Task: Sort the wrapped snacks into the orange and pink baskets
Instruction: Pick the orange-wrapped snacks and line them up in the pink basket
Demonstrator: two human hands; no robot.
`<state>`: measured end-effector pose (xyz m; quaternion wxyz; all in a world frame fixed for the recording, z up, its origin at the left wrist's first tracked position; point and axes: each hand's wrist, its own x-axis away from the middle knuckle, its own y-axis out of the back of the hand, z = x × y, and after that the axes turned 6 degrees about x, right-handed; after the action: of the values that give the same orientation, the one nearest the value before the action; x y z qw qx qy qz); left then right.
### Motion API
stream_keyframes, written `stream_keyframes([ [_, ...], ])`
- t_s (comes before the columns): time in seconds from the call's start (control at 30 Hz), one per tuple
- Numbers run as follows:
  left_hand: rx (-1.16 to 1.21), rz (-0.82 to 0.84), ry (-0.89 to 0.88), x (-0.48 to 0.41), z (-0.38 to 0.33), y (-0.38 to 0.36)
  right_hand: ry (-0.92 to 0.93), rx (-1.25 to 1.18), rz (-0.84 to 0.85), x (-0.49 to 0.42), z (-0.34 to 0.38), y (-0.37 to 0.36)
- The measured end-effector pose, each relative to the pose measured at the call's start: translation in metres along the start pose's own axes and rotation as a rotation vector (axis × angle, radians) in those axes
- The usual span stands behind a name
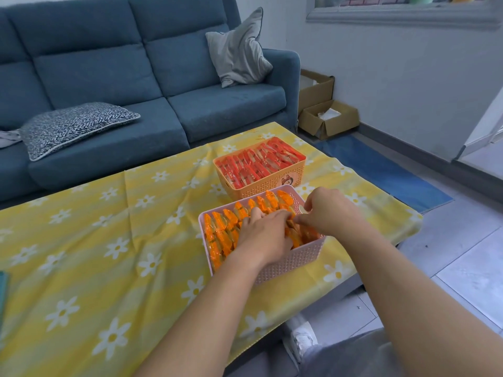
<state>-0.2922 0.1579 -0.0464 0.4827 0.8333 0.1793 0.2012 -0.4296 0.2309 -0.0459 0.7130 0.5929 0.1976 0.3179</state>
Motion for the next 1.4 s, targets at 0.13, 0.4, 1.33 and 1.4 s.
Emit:
stream_keyframes([
  [0.13, 0.103, -0.032, -0.01, -0.002, 0.015, -0.001, -0.018, -0.01, 0.013, 0.001, -0.002, -0.002],
  [0.4, 0.085, -0.552, 0.415, 0.019, 0.078, 0.007, -0.098, 0.065, -0.007, -0.003, 0.002, -0.02],
  [1.33, 0.541, -0.811, 0.834, 0.246, 0.269, 0.116, 0.291, -0.533, 0.067, 0.103, 0.272, -0.049],
  [1.4, 0.56, -0.887, 0.848, 0.275, 0.291, 0.127, 0.339, -0.534, 0.111, 0.113, 0.308, -0.055],
])
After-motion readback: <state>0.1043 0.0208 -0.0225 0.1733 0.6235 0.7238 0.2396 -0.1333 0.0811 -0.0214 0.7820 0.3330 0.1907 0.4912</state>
